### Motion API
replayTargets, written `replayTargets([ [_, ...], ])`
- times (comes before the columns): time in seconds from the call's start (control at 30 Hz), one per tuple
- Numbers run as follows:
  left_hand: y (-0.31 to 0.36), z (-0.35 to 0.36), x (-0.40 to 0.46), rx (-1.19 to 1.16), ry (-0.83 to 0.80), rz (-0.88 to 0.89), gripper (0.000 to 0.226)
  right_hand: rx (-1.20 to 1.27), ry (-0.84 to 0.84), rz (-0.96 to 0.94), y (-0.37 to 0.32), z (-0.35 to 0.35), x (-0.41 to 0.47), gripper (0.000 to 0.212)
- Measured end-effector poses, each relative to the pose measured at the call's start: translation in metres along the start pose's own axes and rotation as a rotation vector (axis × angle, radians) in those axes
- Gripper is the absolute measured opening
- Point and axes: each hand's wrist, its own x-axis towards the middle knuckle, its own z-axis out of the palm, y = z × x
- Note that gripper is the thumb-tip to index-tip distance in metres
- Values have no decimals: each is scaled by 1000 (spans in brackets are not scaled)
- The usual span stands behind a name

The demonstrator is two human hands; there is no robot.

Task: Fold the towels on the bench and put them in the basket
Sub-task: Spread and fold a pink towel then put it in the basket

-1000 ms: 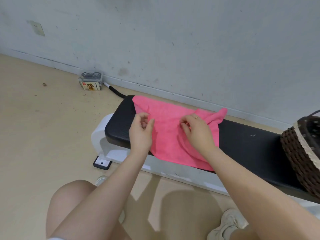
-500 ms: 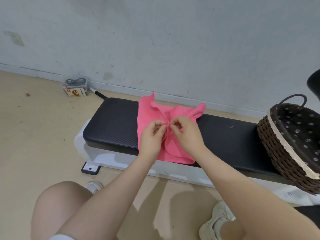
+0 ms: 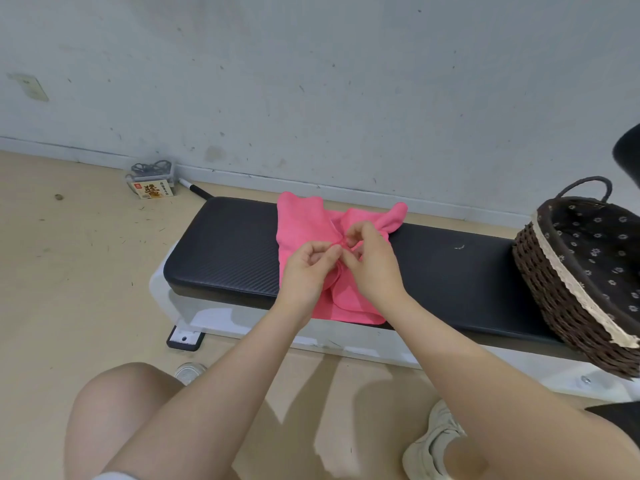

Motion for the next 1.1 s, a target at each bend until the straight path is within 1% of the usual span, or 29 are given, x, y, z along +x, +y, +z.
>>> replayTargets([
  [0.07,3,-2,2,23,-14,-34,7,78,2,57,-2,0,0,26],
  [0.17,11,-9,8,153,-28,-27,9,375,-34,111,-4,3,-4,27],
  [0.23,17,-12,10,379,-24,26,9,513,-24,130,-3,3,-8,30],
  [0.3,22,-11,11,631,-13,110,9,551,-19,159,-3,-1,-12,34],
  [0.33,24,-8,11,697,-7,143,10,554,-35,176,-3,-3,-14,36],
  [0.37,27,-4,10,707,3,157,11,545,-59,182,-3,-5,-17,41],
  [0.4,31,0,10,686,14,156,13,483,-84,171,-1,-7,-20,49],
  [0.47,39,9,12,616,18,141,15,213,-142,118,6,-5,-27,69],
  [0.5,44,14,12,581,7,132,16,79,-161,109,10,-3,-30,74],
  [0.53,49,18,12,534,0,129,17,-28,-163,118,14,-2,-32,74],
  [0.57,55,22,11,471,0,132,18,-115,-150,130,19,-1,-34,70],
  [0.63,66,28,9,315,21,121,21,-271,-110,149,25,-1,-35,55],
  [0.7,77,31,6,131,42,51,22,-324,-61,212,29,-4,-34,46],
  [0.8,91,35,2,-236,43,-75,15,-285,28,341,38,-14,-33,44],
  [0.87,100,34,1,-453,46,-92,17,-258,77,417,46,-26,-33,42],
  [0.9,102,31,2,-518,58,-78,21,-202,95,478,49,-32,-32,37],
  [0.93,105,28,4,-562,73,-57,26,-62,132,572,52,-39,-31,30],
  [1.0,106,19,7,-605,115,-26,34,463,229,837,47,-53,-30,16],
  [1.03,105,16,9,-608,142,-20,35,703,277,943,44,-60,-30,14],
  [1.07,102,13,8,-603,169,-16,35,858,318,981,39,-66,-31,15],
  [1.1,98,11,8,-583,202,-6,31,954,355,978,35,-73,-30,17],
])
